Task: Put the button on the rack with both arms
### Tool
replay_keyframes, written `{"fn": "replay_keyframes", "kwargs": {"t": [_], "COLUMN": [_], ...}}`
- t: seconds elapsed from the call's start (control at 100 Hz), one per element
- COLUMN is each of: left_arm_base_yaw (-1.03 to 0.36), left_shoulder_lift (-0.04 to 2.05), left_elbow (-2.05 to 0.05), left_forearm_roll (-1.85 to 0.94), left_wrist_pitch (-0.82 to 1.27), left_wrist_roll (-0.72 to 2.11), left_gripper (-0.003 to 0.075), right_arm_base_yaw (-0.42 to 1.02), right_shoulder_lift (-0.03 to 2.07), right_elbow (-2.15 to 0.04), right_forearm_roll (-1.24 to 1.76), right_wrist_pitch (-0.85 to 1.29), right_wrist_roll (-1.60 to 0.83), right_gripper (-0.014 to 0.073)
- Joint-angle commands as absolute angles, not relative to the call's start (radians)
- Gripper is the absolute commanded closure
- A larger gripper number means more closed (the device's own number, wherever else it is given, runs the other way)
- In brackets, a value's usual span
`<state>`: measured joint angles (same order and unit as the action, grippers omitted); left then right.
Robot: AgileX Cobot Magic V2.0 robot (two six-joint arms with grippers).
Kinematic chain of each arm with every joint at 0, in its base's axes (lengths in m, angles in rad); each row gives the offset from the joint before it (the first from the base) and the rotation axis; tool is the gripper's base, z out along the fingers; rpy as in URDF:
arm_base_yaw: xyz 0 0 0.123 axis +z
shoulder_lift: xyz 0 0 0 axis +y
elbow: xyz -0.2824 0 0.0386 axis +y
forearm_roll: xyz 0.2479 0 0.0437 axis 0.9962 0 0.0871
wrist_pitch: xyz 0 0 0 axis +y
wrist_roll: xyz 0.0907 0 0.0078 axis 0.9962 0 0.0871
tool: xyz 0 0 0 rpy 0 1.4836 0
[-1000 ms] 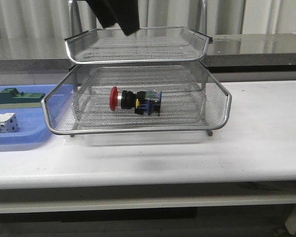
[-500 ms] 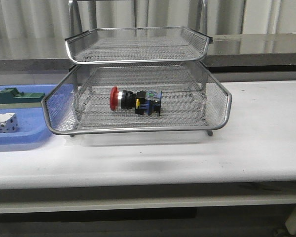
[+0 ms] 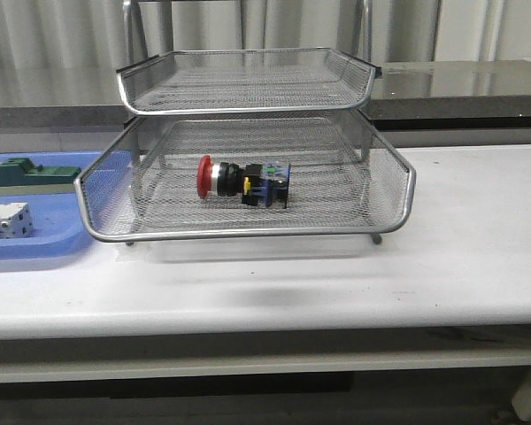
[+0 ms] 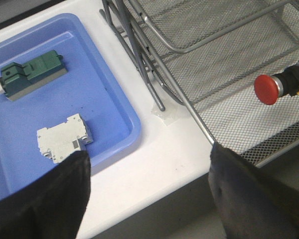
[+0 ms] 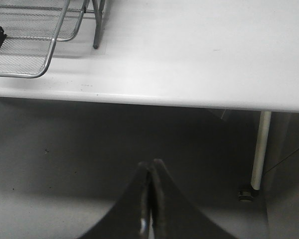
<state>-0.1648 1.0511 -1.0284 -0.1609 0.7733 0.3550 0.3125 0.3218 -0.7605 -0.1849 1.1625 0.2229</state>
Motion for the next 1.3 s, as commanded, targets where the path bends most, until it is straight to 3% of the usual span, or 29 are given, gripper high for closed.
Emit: {"fn": "replay_keyframes", "kwargs": {"t": [0.0, 0.41, 0.81, 1.29], "left_arm_base_yaw": [-0.162, -0.162, -0.162, -0.162], "left_shoulder_lift": [0.967, 0.636, 0.434, 0.406], "left_elbow": [-0.969, -0.593, -0.442, -0.328], "left_forearm_roll": [-0.185, -0.185, -0.185, -0.185], "left_wrist_pitch": [0.613, 0.219, 0.157, -0.015], "left_wrist_roll": [0.339, 0.240, 0.233, 0.213], "left_gripper": [0.0233, 0.0233, 0.0235, 0.0235], "right_arm_base_yaw": [0.304, 0.304, 0.304, 0.304], "right_shoulder_lift": [0.330, 0.330, 0.330, 0.330], "right_elbow": [-0.784, -0.784, -0.784, -0.784], "right_forearm_roll": [-0.207, -0.207, -0.207, -0.207], "right_wrist_pitch": [1.106, 1.106, 1.106, 1.106], "right_wrist_roll": [0.220, 0.220, 0.220, 0.220], "right_gripper": [0.0664, 0.0664, 0.0664, 0.0664]}}
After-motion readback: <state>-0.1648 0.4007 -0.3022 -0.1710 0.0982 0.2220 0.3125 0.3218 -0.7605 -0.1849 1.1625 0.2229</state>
